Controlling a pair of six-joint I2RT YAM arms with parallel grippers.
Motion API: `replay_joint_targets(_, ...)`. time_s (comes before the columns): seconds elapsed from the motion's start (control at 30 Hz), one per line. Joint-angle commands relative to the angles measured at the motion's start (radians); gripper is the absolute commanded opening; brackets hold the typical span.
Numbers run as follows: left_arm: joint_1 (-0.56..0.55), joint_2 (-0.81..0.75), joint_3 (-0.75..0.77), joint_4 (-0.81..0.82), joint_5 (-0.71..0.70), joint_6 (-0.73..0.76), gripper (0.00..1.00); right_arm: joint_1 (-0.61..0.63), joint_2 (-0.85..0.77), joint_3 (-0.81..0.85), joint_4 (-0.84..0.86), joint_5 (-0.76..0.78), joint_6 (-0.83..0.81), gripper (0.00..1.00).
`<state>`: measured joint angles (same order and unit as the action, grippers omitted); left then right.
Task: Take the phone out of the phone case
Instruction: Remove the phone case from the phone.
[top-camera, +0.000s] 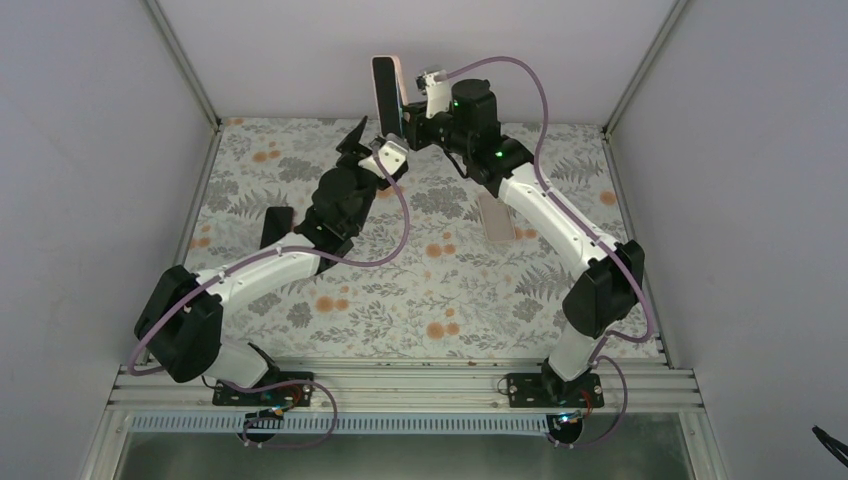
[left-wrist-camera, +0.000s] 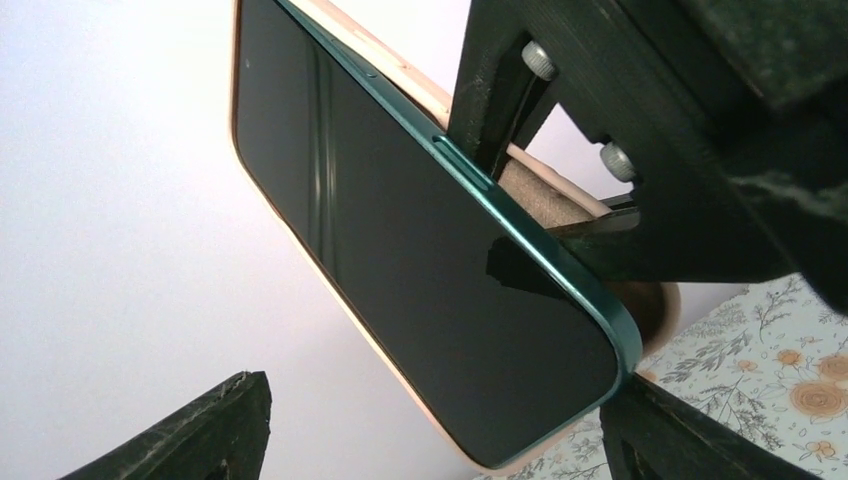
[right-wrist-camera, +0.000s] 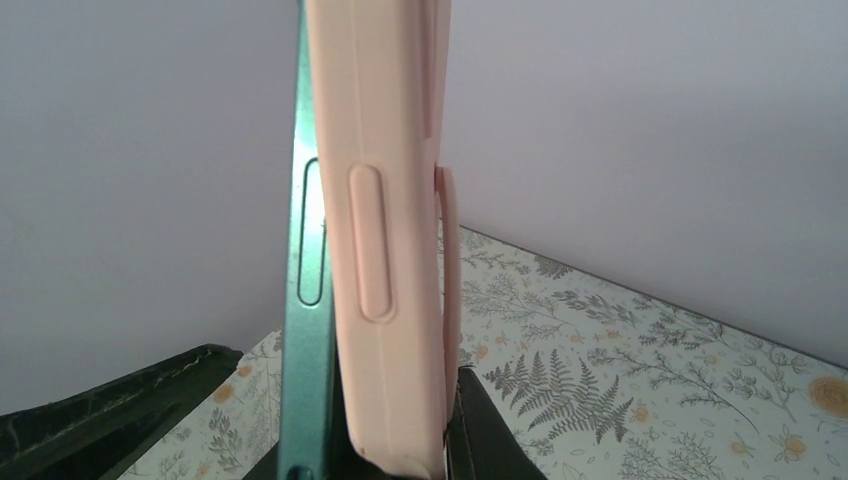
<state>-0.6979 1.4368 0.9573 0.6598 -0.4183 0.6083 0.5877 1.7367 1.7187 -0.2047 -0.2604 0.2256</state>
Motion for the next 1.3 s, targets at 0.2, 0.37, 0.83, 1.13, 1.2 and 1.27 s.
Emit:
replay_joint_targets(0.2,-0.004,-0.058,0.068,-0.09,0.125,-0.145,0.89,-0.001,-0.037,-0.015,0.033,0.007,0.006,0.03)
replay_joint_targets(0.37,-0.004,-0.052,0.075,-0.09,0.113,-0.144,0.9,-0.001,-0.039,-0.014,0.033,0.004,0.006,0.03)
replay_joint_targets(0.83,-0.018,0.107,0.079,0.157,-0.279,0.049,0.69,-0.002,-0.06,-0.004,0.027,-0.023,0.051,0.03)
replay_joint_targets(1.13,-0.02,0.133,0.107,0.211,-0.38,0.021,0.51,-0.002,-0.098,-0.018,0.036,-0.029,0.065,0.03)
replay_joint_targets(1.2,-0.02,0.154,0.13,0.2,-0.395,0.02,0.49,-0.002,-0.101,-0.015,0.036,-0.042,0.076,0.03)
replay_joint_targets(1.27,-0.02,0.189,0.159,0.188,-0.426,0.023,0.43,-0.002,-0.103,-0.013,0.034,-0.059,0.089,0.03)
